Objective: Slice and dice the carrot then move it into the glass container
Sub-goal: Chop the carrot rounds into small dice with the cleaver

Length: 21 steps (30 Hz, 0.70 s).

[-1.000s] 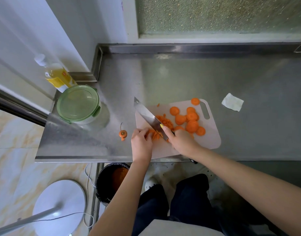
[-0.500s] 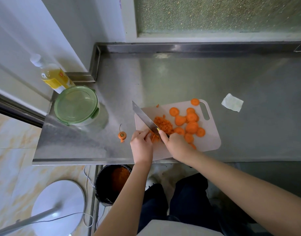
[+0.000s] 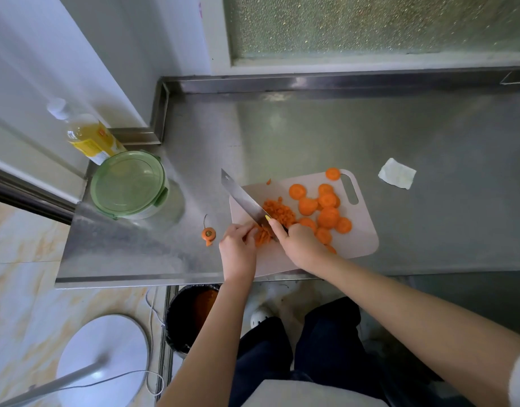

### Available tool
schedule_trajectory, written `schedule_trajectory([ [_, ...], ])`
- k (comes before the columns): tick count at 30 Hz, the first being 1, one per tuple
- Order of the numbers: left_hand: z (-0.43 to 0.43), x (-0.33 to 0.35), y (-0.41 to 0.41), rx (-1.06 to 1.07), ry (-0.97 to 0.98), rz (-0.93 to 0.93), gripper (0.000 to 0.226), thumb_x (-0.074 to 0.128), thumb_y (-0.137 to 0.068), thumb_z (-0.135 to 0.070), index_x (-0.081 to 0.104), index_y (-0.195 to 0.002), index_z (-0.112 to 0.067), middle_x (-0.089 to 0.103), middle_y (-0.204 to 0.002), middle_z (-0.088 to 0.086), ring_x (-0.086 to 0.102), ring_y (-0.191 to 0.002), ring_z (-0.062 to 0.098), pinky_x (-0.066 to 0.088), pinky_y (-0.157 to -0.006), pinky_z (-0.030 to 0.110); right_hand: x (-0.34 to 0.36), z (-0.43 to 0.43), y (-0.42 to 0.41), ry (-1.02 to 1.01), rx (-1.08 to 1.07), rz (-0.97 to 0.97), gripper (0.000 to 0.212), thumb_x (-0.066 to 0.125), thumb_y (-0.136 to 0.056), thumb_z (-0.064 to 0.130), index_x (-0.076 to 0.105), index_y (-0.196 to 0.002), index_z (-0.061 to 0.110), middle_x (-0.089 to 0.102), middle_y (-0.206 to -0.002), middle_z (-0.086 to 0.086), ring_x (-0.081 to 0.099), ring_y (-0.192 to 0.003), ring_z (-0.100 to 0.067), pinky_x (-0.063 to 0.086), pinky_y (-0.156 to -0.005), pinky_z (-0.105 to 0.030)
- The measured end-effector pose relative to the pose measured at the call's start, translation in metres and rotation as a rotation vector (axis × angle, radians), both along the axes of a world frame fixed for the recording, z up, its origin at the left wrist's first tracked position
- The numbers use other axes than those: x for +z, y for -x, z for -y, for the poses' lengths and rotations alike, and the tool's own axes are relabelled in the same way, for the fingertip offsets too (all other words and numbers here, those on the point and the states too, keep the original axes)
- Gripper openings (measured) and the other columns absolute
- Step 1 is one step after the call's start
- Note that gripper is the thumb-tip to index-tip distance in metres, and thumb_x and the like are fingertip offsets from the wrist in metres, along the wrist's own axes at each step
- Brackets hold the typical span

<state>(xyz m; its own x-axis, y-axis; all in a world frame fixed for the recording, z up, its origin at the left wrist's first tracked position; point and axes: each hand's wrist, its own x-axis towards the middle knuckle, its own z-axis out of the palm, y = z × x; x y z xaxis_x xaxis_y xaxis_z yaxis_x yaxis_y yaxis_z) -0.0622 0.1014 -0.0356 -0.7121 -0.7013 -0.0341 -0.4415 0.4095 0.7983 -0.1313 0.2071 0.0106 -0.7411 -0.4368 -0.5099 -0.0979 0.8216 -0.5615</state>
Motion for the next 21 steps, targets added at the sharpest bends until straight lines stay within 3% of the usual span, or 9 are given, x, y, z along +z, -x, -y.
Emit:
schedule_trajectory([
  [3,0.002,0.001,-0.001,0.022,-0.024,-0.007,0.015,0.063,-0.086,-0.003,0.072,-0.097,-0.003,0.068,-0.088,0.01,0.055,-0.075,0.014,0.034,-0.066,0.012,-0.001,-0.001,-0.001,0.018,-0.018,-0.005,0.065,0.027,-0.099,0.052,0.039,-0.053,0.008,0.043,-0.052,-0.004,0.042,-0.049,-0.017,0.03,-0.046,-0.027],
  [6,0.002,0.001,-0.002,0.043,-0.05,-0.008,0.017,0.064,-0.085,-0.004,0.07,-0.101,-0.001,0.069,-0.094,0.008,0.057,-0.08,0.01,0.037,-0.072,0.005,0.001,-0.005,-0.001,0.064,-0.044,-0.011,0.067,0.028,-0.099,0.052,0.042,-0.053,0.005,0.046,-0.053,-0.007,0.044,-0.05,-0.02,0.031,-0.049,-0.028],
  [11,0.001,0.0,-0.004,0.03,-0.069,-0.008,0.011,0.062,-0.084,0.0,0.07,-0.092,-0.002,0.066,-0.089,0.007,0.056,-0.077,0.012,0.035,-0.069,-0.003,0.003,-0.01,-0.005,0.093,-0.057,-0.003,0.065,0.03,-0.099,0.052,0.036,-0.049,0.01,0.039,-0.049,-0.004,0.039,-0.047,-0.018,0.026,-0.046,-0.023],
  [18,0.0,-0.003,-0.005,0.027,-0.061,-0.016,0.008,0.064,-0.083,0.001,0.07,-0.086,-0.002,0.065,-0.081,0.004,0.054,-0.074,0.012,0.036,-0.067,0.0,0.009,-0.011,-0.011,-0.007,0.03,-0.005,0.062,0.024,-0.1,0.052,0.042,-0.056,0.013,0.052,-0.064,-0.009,0.049,-0.063,-0.023,0.034,-0.053,-0.029],
  [21,-0.002,-0.003,-0.005,0.048,-0.049,-0.02,0.006,0.064,-0.083,0.001,0.069,-0.083,-0.001,0.061,-0.076,0.002,0.053,-0.07,0.014,0.036,-0.063,0.005,0.01,-0.011,-0.013,-0.027,0.023,-0.027,0.067,0.023,-0.099,0.054,0.051,-0.06,0.006,0.055,-0.064,-0.01,0.05,-0.062,-0.023,0.033,-0.05,-0.022],
])
